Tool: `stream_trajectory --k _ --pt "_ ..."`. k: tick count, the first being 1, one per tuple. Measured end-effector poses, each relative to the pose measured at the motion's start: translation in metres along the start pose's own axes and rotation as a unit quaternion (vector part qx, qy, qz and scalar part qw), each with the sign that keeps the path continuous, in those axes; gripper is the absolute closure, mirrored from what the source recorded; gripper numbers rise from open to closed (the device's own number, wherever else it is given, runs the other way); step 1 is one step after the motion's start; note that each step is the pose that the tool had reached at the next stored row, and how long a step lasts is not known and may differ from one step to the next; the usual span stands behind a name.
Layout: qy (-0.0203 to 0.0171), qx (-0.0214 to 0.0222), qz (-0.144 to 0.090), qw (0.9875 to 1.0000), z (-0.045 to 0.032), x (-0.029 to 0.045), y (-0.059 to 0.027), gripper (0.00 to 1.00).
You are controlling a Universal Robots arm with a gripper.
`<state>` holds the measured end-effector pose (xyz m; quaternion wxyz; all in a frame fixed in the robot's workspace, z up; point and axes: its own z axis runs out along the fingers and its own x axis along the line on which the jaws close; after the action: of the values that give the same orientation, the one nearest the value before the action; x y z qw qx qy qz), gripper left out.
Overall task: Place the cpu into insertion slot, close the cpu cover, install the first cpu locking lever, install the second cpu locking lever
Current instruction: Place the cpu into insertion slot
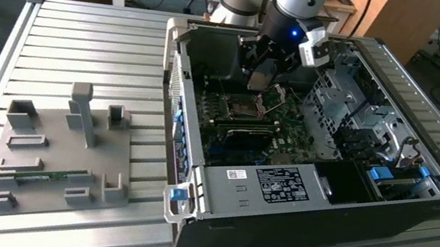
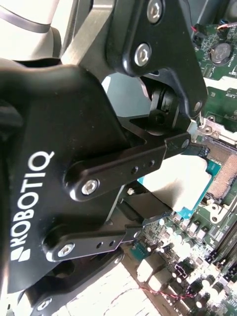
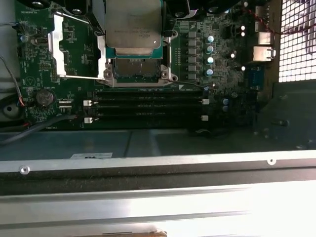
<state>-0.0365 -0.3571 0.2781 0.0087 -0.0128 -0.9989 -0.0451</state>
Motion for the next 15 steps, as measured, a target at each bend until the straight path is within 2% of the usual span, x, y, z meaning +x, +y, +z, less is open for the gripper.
stream_trajectory --k 4,11,15 --pt "0.0 0.0 0.0 1.0 0.0049 -0.0001 -0.0004 0.46" --pt "0.0 0.0 0.0 1.0 0.0053 -0.0001 -0.0005 0.46" --pt "0.0 0.0 0.0 1.0 0.008 -0.0001 -0.0007 0.46"
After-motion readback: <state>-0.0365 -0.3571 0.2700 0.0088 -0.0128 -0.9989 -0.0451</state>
